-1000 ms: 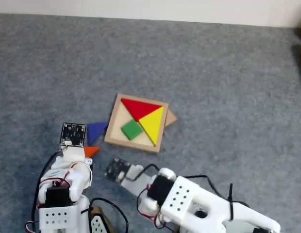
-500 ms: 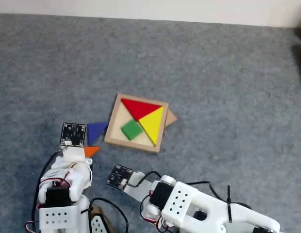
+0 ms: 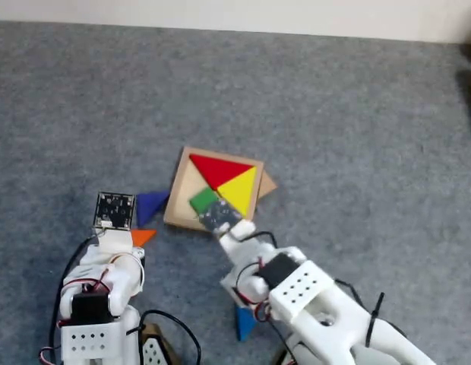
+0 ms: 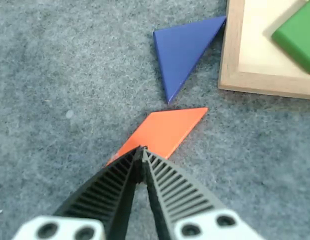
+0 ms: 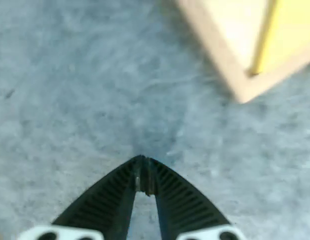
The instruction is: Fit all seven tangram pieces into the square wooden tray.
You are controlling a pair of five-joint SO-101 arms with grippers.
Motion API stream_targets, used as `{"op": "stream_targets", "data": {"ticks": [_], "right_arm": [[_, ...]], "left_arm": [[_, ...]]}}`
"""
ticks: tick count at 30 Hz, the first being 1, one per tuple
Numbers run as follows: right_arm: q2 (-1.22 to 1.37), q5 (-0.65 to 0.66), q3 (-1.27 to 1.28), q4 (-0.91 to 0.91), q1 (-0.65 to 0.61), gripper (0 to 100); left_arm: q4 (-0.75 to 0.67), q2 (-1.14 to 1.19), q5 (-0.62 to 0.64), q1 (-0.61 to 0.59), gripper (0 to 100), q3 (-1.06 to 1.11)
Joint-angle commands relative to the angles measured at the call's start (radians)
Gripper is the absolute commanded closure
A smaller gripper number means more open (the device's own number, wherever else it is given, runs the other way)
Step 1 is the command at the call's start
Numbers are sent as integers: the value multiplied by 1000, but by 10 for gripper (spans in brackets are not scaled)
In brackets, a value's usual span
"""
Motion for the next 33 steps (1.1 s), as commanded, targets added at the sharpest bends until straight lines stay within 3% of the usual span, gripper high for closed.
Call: {"op": "stream_targets", "data": {"ticks": [1,6,12,15,18,27,33], "right_arm": [[-58,-17,-128,156,24,993],[-77,-189,-186,358,-10,993],[-77,-207,-74,355,-234,993],[-76,-233,-22,291,-286,993],[-76,-296,45,200,-288,993],[-76,-298,122,24,-277,993],[-76,-218,130,-142,-128,994]], "left_arm": [[2,-44,-8,8,995,19],[2,-44,-8,8,995,19],[2,-44,-8,8,995,19],[2,-44,-8,8,995,19],[2,-44,-8,8,995,19],[2,-44,-8,8,995,19],[2,-44,-8,8,995,19]]}}
